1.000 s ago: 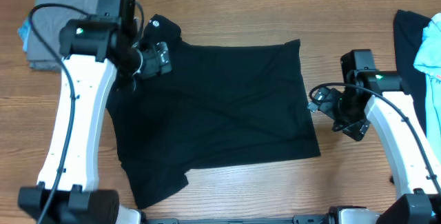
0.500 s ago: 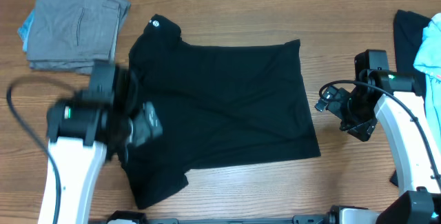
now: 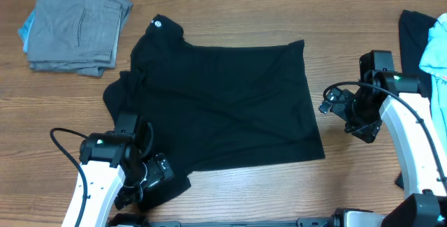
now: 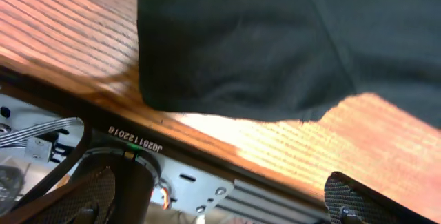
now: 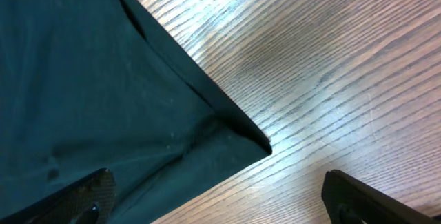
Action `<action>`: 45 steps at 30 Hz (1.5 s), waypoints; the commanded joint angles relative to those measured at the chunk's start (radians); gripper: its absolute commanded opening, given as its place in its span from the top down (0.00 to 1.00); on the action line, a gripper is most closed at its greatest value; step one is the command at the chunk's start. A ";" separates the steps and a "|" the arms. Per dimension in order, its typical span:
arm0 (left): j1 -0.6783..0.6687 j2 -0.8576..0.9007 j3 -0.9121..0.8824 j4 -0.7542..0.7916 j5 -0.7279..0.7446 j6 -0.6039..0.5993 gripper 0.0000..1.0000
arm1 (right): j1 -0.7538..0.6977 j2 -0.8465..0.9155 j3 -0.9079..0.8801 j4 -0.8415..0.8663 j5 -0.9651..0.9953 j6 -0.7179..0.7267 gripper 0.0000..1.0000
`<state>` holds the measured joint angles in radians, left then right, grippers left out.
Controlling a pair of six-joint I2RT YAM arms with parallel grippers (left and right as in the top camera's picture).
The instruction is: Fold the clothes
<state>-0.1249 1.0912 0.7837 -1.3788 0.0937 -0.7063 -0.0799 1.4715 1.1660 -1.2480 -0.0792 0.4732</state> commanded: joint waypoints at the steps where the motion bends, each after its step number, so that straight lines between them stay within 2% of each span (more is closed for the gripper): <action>1: -0.005 -0.005 -0.005 0.020 -0.028 -0.107 0.00 | -0.006 -0.018 0.018 0.005 -0.012 -0.010 0.00; 3: -0.005 -0.005 -0.006 0.054 -0.043 -0.132 0.00 | -0.006 -0.018 0.018 0.005 -0.012 -0.010 0.00; 8: -0.005 0.003 -0.034 0.113 -0.150 -0.313 0.00 | -0.005 -0.018 0.017 0.006 -0.013 -0.010 0.00; 11: -0.005 0.033 -0.072 0.167 -0.155 -0.348 0.00 | -0.005 -0.017 0.011 0.012 -0.023 -0.010 0.00; 17: 0.009 0.153 -0.103 0.278 -0.174 -0.349 0.00 | -0.005 -0.016 -0.010 0.030 -0.030 -0.011 0.00; 27: 0.084 0.376 -0.103 0.326 -0.180 -0.343 0.00 | -0.005 -0.016 -0.044 0.046 -0.031 -0.010 0.00; 37: 0.086 0.388 -0.118 0.381 -0.227 -0.290 0.00 | -0.005 -0.016 -0.047 0.050 -0.031 -0.010 0.00; 45: 0.085 0.388 -0.180 0.490 -0.183 -0.233 0.00 | -0.005 -0.016 -0.047 0.049 -0.031 -0.010 0.00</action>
<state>-0.0448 1.4464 0.6525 -0.9592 -0.0940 -0.9627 -0.0799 1.4715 1.1233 -1.2034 -0.1047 0.4694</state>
